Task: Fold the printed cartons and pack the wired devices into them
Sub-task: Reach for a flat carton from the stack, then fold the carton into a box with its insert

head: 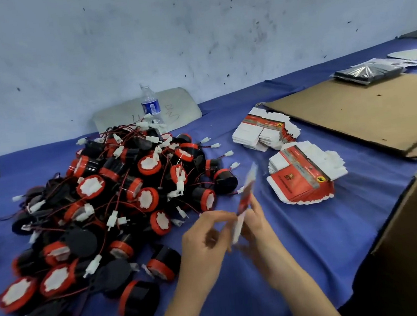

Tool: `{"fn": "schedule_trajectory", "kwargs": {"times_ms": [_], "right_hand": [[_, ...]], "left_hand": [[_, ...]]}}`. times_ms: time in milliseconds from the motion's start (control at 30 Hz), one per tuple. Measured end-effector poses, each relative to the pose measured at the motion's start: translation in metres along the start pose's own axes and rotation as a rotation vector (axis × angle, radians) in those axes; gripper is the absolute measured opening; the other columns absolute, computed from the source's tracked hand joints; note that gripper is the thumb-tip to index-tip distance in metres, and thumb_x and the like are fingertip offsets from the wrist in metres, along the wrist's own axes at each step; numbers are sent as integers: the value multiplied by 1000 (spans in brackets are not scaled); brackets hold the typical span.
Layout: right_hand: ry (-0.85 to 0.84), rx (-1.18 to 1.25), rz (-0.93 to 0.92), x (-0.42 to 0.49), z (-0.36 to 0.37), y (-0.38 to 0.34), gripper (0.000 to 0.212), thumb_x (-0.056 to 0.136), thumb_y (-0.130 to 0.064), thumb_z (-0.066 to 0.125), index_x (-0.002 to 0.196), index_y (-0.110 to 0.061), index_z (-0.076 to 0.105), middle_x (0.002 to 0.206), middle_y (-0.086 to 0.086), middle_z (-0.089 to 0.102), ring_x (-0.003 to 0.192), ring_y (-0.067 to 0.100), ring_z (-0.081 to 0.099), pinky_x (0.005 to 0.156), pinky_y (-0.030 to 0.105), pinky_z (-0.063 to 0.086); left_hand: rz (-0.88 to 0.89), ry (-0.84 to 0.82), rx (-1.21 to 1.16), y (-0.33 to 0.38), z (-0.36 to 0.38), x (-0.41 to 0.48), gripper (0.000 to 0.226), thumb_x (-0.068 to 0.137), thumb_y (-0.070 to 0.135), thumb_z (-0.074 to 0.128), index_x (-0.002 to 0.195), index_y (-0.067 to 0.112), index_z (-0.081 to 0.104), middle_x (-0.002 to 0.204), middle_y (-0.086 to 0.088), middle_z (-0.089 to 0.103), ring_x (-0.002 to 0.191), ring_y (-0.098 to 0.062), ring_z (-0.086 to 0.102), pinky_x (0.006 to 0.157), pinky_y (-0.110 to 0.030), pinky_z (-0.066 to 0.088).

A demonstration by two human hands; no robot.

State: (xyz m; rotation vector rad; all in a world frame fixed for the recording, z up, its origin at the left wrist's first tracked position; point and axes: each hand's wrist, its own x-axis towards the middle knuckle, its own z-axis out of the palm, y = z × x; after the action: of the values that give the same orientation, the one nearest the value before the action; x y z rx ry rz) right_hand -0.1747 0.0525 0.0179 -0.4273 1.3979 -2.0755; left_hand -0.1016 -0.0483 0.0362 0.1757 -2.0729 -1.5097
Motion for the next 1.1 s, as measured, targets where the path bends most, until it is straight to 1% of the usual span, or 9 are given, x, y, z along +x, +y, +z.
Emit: {"fn": "schedule_trajectory", "kwargs": {"times_ms": [67,133,233,400,500,600,733,967,1100], "right_hand": [[-50,111,11,-4,1,1,87,78,-69,59,148,-24,32,125,9,64,109,24,64,85,42,53],[-105,233,37,-6,-3,0,94,65,-76,66,138,-19,49,122,10,65,111,25,63,81,36,55],[-164,323,12,-8,-12,-1,88,56,-76,73,121,-17,66,118,10,66,113,25,62,87,38,53],[-212,417,6,-9,-18,4,77,55,-68,78,115,-18,71,113,8,68,104,22,65,84,36,54],[-246,433,19,-10,-22,5,79,57,-64,80,118,-16,69,118,11,66,108,25,63,86,36,53],[-338,431,45,-11,-25,6,80,61,-64,77,124,-15,65,125,11,64,115,26,61,88,40,52],[-389,479,85,-11,-27,12,83,59,-64,78,126,-17,64,130,13,61,118,30,59,94,53,47],[-419,552,112,-12,-33,17,82,60,-61,79,125,-14,64,130,16,60,118,35,58,91,56,48],[-464,568,104,-11,-36,18,86,66,-63,75,132,-12,58,137,19,53,125,38,52,101,67,36]], "left_hand": [[107,9,121,-4,6,-1,13,86,21,62,91,30,70,95,9,68,69,-10,63,57,-22,50],[140,-28,184,-6,11,-2,12,84,32,63,95,31,69,104,15,63,81,-11,63,61,-24,51],[109,-79,262,-9,16,-5,29,78,48,60,106,40,62,117,22,53,96,-9,60,70,-26,53],[56,-115,334,-8,22,-6,34,74,45,65,107,49,56,141,35,29,128,-2,39,92,-30,48],[20,-194,308,-7,18,-2,69,71,44,71,130,55,37,152,35,12,141,0,22,108,-32,38],[-31,-257,283,-4,13,5,91,70,44,77,136,64,17,154,33,-2,146,-1,7,115,-41,31],[-34,-297,399,0,7,14,92,68,53,76,130,74,12,150,35,-17,148,-10,3,112,-46,36],[120,-324,645,0,1,18,73,71,69,60,136,49,34,150,35,-20,147,-8,-13,110,-46,37],[172,-379,754,6,-5,28,93,67,76,59,145,48,18,151,32,-23,146,-10,-19,108,-48,35]]}}
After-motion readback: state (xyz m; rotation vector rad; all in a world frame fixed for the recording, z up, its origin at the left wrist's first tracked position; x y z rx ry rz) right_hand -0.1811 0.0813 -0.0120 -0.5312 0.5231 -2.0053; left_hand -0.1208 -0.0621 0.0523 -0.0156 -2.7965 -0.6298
